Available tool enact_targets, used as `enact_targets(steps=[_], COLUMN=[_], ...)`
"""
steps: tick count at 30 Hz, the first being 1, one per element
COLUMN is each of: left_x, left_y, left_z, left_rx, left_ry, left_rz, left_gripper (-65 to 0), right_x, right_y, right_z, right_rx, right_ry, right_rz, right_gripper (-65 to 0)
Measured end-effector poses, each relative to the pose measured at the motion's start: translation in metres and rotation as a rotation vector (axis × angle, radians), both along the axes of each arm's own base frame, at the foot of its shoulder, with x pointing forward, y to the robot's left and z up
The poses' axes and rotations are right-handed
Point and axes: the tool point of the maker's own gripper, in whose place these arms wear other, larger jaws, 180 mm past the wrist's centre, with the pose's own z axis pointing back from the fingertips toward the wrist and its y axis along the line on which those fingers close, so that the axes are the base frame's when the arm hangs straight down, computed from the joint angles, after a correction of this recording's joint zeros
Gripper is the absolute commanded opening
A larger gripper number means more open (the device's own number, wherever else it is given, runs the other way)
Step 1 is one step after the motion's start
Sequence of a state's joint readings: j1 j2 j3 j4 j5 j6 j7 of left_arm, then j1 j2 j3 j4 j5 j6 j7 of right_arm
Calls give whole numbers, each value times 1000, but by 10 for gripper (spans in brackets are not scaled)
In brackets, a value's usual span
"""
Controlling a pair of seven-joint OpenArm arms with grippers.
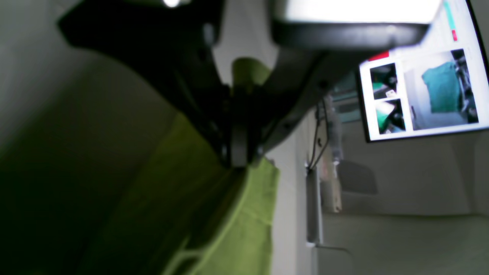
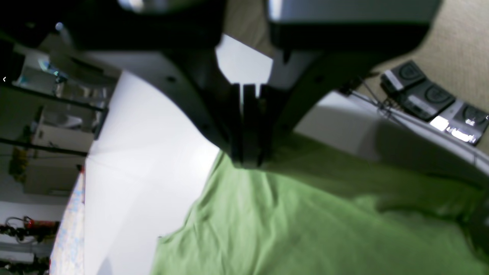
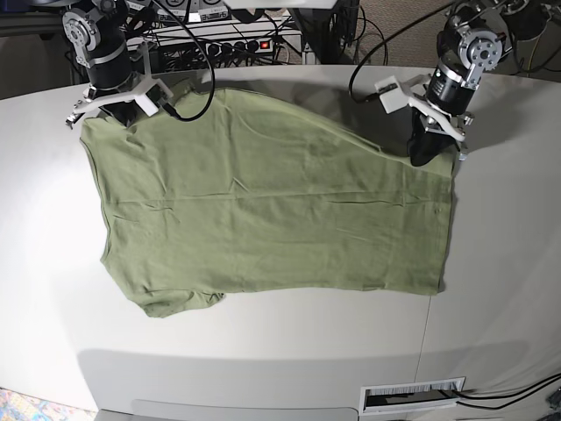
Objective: Fold the T-shirt properly
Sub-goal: 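Release the shoulders and move both grippers onto the shirt body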
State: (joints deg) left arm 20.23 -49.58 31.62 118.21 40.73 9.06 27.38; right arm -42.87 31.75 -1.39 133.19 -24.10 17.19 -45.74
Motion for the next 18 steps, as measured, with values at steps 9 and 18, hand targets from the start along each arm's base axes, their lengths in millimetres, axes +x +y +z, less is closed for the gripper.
enact_targets(steps=[9,18], left_x=[32,56], left_y=[-3,8], left_z=[-9,-35], left_rx=[-89,-96], left_ry=[-1,24], left_rz=[45,94], left_gripper=[-650,-650], right_x=[27,56], right_y=[-27,-58], right_z=[-16,-30], right_rx=[-16,-39], right_ry=[-35,-65], right_rz=[-68,-150], right_gripper=[-650,-650])
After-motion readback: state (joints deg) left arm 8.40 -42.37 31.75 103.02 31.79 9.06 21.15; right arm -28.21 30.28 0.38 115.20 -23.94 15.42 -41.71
